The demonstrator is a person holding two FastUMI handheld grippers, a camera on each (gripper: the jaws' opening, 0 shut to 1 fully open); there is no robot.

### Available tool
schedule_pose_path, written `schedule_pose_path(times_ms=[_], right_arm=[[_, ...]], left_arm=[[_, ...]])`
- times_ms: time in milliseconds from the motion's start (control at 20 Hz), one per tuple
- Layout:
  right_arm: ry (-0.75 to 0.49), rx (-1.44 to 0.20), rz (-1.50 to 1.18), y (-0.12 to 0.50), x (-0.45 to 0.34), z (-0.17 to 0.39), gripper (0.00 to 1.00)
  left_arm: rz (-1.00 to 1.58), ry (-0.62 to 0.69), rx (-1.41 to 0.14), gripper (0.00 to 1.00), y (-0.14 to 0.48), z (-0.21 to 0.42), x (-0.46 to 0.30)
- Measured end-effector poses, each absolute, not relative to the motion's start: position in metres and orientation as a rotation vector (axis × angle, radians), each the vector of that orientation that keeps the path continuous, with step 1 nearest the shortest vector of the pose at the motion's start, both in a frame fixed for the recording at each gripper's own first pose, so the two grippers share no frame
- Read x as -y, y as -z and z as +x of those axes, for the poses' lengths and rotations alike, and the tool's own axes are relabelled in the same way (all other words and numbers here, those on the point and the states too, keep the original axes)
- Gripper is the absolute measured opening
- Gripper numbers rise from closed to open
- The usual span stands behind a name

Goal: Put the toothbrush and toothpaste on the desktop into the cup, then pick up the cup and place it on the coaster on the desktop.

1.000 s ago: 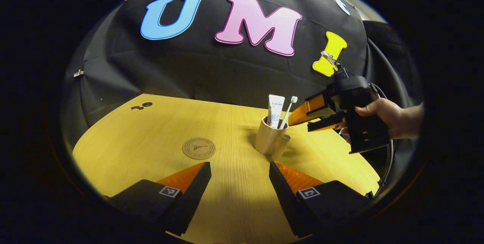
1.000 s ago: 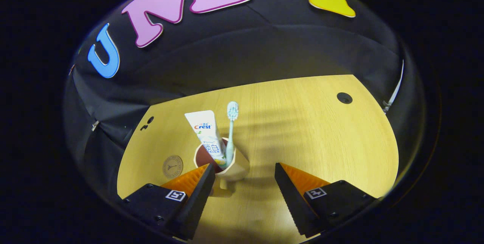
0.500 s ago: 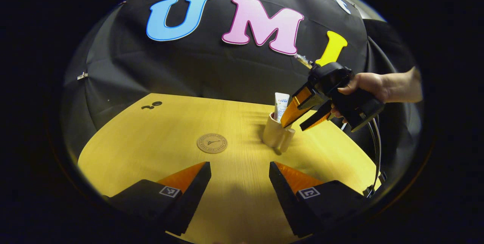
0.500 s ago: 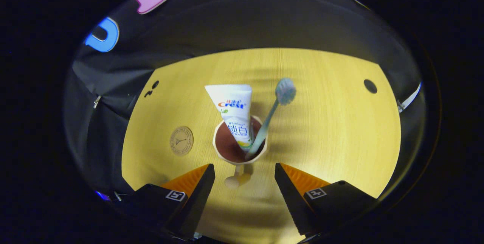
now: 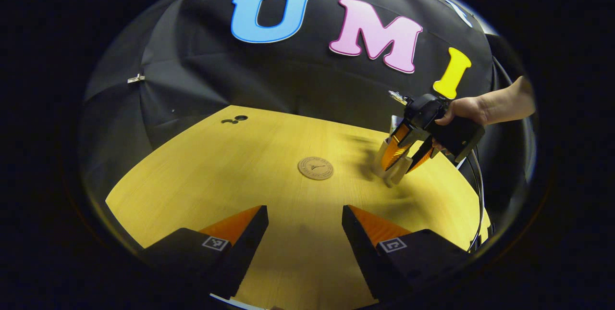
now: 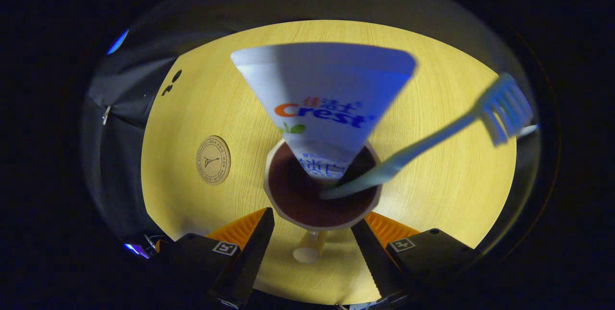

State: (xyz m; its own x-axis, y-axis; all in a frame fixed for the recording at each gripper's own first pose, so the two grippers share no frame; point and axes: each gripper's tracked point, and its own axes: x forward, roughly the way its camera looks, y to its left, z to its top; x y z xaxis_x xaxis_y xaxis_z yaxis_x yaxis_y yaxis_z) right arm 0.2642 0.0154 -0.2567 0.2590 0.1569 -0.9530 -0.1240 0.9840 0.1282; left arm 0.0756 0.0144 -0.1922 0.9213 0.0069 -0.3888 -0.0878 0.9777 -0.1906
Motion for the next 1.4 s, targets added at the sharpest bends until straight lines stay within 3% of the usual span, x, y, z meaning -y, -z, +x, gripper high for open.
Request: schedule_pose_path(times_ms=[350, 550, 600, 650, 800, 850, 900, 1000, 1150, 1200, 1250, 1400], right_arm=[[-0.132, -1.302, -0.055, 0.269, -0.006, 0.272, 0.94], [-0.111, -1.301, -0.071, 0.272, 0.000, 0.273, 0.88], [-0.111, -1.302, -0.071, 0.271, -0.001, 0.274, 0.60], [-0.111, -1.303, -0.073, 0.270, -0.001, 0.274, 0.70], [-0.105, -1.317, -0.079, 0.272, 0.001, 0.271, 0.67], [-0.110, -1.325, -0.080, 0.272, 0.001, 0.270, 0.62], [-0.111, -1.342, -0.080, 0.274, 0.002, 0.266, 0.46], [-0.130, -1.345, -0.064, 0.274, -0.002, 0.266, 0.31], [-0.152, -1.348, -0.068, 0.274, -0.003, 0.265, 0.30], [-0.158, -1.347, -0.079, 0.274, -0.003, 0.264, 0.24], [-0.160, -1.347, -0.091, 0.274, -0.002, 0.263, 0.30], [-0.175, -1.331, -0.122, 0.274, -0.002, 0.261, 0.28]], left_arm=[[-0.172, -0.065, -0.467, 0.98, 0.214, 0.059, -0.022], [-0.186, -0.056, -0.475, 0.98, 0.216, 0.058, -0.018], [-0.187, -0.056, -0.476, 0.98, 0.215, 0.058, -0.017], [-0.188, -0.057, -0.474, 0.98, 0.215, 0.058, -0.016], [-0.183, -0.054, -0.482, 0.98, 0.217, 0.057, -0.012], [-0.181, -0.052, -0.484, 0.98, 0.218, 0.057, -0.011], [-0.178, -0.051, -0.485, 0.98, 0.218, 0.057, -0.010], [-0.175, -0.050, -0.485, 0.98, 0.218, 0.056, -0.008], [-0.177, -0.054, -0.484, 0.98, 0.218, 0.054, -0.008], [-0.178, -0.058, -0.485, 0.98, 0.218, 0.053, -0.008], [-0.178, -0.061, -0.486, 0.98, 0.218, 0.052, -0.009], [-0.179, -0.066, -0.490, 0.98, 0.219, 0.050, -0.010]])
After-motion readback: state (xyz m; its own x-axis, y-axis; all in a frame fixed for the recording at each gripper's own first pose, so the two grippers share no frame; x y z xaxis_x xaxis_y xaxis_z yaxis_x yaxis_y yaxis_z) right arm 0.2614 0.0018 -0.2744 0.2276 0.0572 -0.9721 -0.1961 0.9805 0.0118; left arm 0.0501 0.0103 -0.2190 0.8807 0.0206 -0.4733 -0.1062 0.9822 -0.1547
